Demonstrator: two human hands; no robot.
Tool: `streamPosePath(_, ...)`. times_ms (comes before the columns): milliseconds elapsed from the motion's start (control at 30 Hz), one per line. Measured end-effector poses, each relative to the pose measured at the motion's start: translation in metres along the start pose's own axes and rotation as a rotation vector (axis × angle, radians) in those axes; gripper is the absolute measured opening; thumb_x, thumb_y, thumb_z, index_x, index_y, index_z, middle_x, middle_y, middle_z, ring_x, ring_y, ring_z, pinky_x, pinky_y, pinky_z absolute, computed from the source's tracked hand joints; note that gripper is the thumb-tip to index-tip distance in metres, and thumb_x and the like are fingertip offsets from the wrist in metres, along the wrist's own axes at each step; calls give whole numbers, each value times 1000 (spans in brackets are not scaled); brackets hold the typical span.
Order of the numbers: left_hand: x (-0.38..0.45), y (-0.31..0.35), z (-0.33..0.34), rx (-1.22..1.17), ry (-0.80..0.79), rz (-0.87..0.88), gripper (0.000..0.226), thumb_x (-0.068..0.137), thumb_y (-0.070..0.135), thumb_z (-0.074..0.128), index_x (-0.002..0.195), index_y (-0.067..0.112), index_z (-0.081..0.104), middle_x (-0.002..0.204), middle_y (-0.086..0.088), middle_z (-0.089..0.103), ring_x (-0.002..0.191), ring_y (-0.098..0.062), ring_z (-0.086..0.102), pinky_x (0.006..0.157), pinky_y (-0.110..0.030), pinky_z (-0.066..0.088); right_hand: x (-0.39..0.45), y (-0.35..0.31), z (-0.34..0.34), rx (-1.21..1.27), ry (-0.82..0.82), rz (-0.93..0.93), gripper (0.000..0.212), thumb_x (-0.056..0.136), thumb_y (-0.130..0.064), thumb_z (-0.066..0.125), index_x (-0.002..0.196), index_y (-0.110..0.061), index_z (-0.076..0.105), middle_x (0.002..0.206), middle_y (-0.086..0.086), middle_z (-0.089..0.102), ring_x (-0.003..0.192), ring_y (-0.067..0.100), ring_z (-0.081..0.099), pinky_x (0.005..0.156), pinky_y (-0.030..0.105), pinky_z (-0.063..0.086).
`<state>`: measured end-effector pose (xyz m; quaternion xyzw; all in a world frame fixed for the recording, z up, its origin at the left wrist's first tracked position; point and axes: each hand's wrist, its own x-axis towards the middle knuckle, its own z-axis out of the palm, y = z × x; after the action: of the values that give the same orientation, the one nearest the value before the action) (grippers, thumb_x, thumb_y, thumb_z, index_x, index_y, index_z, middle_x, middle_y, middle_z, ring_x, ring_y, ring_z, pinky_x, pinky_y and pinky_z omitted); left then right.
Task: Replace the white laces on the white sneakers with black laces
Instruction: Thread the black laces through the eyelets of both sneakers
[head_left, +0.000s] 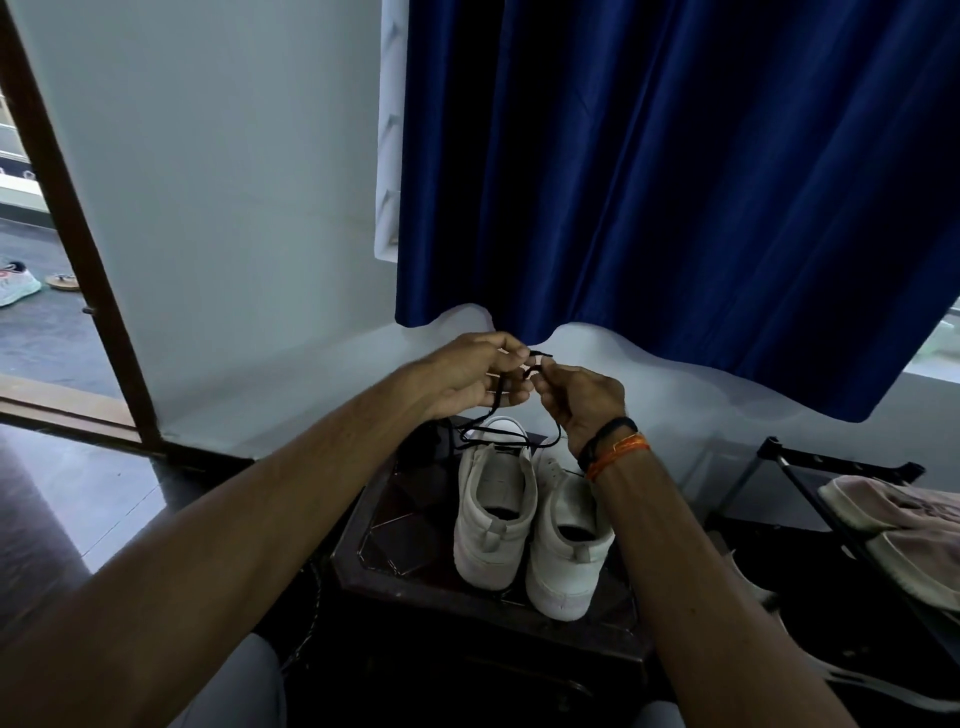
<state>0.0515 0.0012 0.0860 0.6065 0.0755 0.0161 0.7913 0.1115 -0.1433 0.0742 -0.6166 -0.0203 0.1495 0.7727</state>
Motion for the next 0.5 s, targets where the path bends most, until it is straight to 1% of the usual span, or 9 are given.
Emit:
streamPosePath(67,-2,-1,2,-42,-25,-64,11,99,0,56,94,5,64,89,-12,73,81,-22,72,74,-35,62,1,4,-1,-48,26,12,11,94,-9,68,97,0,74,74,7,70,63,13,63,55,19,53)
streamPosePath(133,-2,-3,2,-103,-20,-91,9,99,-1,56,100,2,65,89,-11,76,82,-21,74,74,-34,63,-1,6,-1,-71,25,17,11,94,-10,67,97,-2,74,76,7,70,64,13,63,55,20,52)
streamPosePath(200,-2,-3,1,-147,-1,-105,12,97,-2,58,106,-3,65,94,-15,75,84,-20,74,76,-33,63,-3,8,-2,-126,-11,5,10,93,-12,68,96,-5,75,76,7,71,65,13,63,58,22,52)
streamPosePath(267,-2,-4,1,-152,20,-112,16,95,-2,60,111,-5,65,97,-18,73,85,-20,74,75,-32,63,-3,9,-4,-251,-41,-32,10,92,-11,66,95,-10,77,79,7,72,66,14,63,59,25,53)
streamPosePath(333,-2,-2,0,-148,44,-113,17,95,-1,62,111,-5,67,100,-19,74,86,-20,74,76,-33,63,1,12,-7,-495,33,-194,11,89,-14,69,93,-19,78,85,6,72,71,16,64,65,31,56)
streamPosePath(400,0,0,-1,-150,75,-119,16,96,3,62,110,-2,68,105,-18,75,92,-23,75,82,-35,62,1,13,-10,-712,196,-481,12,85,-18,76,94,-26,78,96,0,68,81,14,65,78,33,56)
streamPosePath(433,0,1,-2,-151,94,-121,16,97,5,61,110,-1,69,107,-17,75,97,-24,74,86,-37,61,-1,12,-11,-750,244,-630,13,84,-16,76,93,-26,78,100,-4,65,81,11,64,80,30,54)
streamPosePath(467,1,2,-3,-151,112,-122,15,97,6,61,109,0,69,107,-16,76,100,-25,74,90,-37,60,-3,12,-12,-755,238,-766,14,85,-13,75,90,-25,77,100,-5,64,78,7,63,76,25,54)
streamPosePath(500,1,2,-3,-154,124,-125,15,98,6,60,107,1,70,106,-15,76,100,-25,74,91,-37,59,-4,11,-12,-755,180,-872,14,85,-9,74,88,-22,77,99,-5,65,75,6,63,72,21,54)
